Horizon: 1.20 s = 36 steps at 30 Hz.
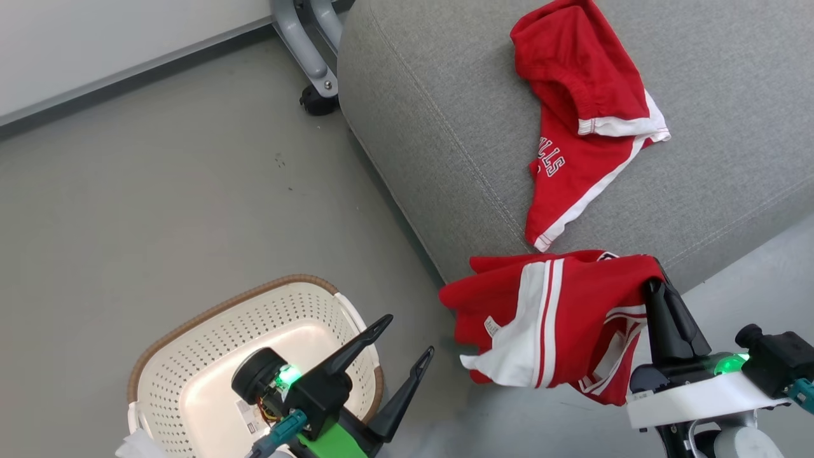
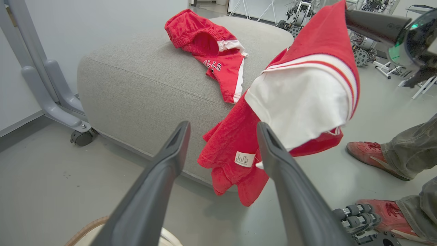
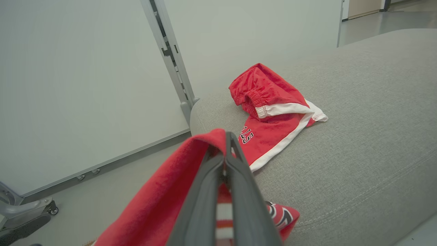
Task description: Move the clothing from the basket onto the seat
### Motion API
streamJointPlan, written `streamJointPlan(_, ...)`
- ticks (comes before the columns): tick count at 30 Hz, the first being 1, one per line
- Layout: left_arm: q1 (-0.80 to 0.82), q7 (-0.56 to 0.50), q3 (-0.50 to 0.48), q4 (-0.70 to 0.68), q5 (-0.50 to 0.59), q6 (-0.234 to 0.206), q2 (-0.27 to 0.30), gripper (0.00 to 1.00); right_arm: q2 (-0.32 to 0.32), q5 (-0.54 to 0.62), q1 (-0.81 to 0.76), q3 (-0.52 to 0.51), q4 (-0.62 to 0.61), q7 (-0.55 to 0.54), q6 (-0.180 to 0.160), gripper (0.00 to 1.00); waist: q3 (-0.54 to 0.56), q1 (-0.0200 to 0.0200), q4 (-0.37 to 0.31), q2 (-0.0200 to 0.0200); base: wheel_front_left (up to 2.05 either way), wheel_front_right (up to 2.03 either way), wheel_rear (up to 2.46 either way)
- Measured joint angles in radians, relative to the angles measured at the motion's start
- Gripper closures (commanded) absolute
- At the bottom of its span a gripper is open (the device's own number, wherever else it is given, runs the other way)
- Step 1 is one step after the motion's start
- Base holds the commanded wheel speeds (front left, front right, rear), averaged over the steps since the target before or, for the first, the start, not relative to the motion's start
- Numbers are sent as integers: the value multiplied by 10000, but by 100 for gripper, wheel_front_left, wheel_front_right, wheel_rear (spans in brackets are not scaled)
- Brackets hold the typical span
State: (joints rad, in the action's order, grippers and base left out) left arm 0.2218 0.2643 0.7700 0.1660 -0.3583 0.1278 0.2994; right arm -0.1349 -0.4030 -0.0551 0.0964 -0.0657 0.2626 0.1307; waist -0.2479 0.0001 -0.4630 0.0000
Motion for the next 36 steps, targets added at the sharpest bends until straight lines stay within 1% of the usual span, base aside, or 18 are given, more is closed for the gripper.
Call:
streamJointPlan(3, 111, 0, 4, 100, 128, 0, 10, 0, 150, -236, 258, -173, -100, 0, 0, 100, -260, 0, -4, 0, 0, 0, 0)
streamJointPlan(5, 265, 0, 88, 153, 238, 0, 27, 0, 136, -295, 615, -265, -257, 0, 0, 100, -444, 0, 34, 0, 0, 0, 0)
streamJointPlan(10, 718, 0, 548, 169, 73, 2, 61, 0, -125, -441, 1780, -834, -663, 0, 0, 100, -881, 0, 239, 0, 0, 0, 0)
streamJointPlan(12, 1004, 0, 731, 144, 40, 2, 104, 0, -357, -460, 2432, -1083, -800, 0, 0, 100, -1076, 0, 350, 0, 0, 0, 0)
streamJointPlan(17, 1667, 0, 1030, 142, -17, 4, 242, 0, -1438, -581, 4597, -1649, -754, 2, 0, 100, -1686, 0, 658, 0, 0, 0, 0)
streamJointPlan(18, 1896, 0, 1151, 142, -92, 8, 299, 0, -1994, -602, 5505, -1818, -548, 0, 2, 100, -1940, 1, 776, 0, 0, 0, 0)
streamJointPlan(19, 2051, 0, 1254, 136, -96, 8, 326, 0, -2332, -602, 6043, -1946, -387, 0, 0, 100, -2090, 0, 845, 0, 0, 0, 0)
streamJointPlan(22, 2487, 0, 1488, 127, -104, 8, 372, 0, -3233, -407, 7413, -2153, -56, 0, 4, 100, -2530, 1, 1082, 0, 0, 0, 0)
streamJointPlan(23, 2587, 0, 1524, 127, -104, 8, 378, 0, -3434, -410, 7755, -2236, 50, 0, 4, 100, -2644, 1, 1155, 0, 0, 0, 0)
streamJointPlan(27, 2948, 0, 1542, 81, -84, 8, 393, 0, -4571, -407, 9346, -2556, 746, 0, 4, 100, -3185, 1, 1519, 0, 0, 0, 0)
streamJointPlan(31, 3097, 0, 1565, 77, -2, 10, 378, 0, -5400, -341, 9981, -2652, 1699, 0, 4, 100, -3638, 0, 1931, 0, 0, 0, 0)
streamJointPlan(34, 3186, 0, 1530, 96, 77, 8, 355, 0, -5726, -309, 9980, -2663, 2546, 2, 4, 100, -3943, 1, 2206, 0, 0, 0, 0)
streamJointPlan(36, 3219, 0, 1509, 98, 86, 10, 339, 0, -5774, -267, 9713, -2685, 3129, 2, 4, 100, -4121, 1, 2359, 0, 0, 0, 0)
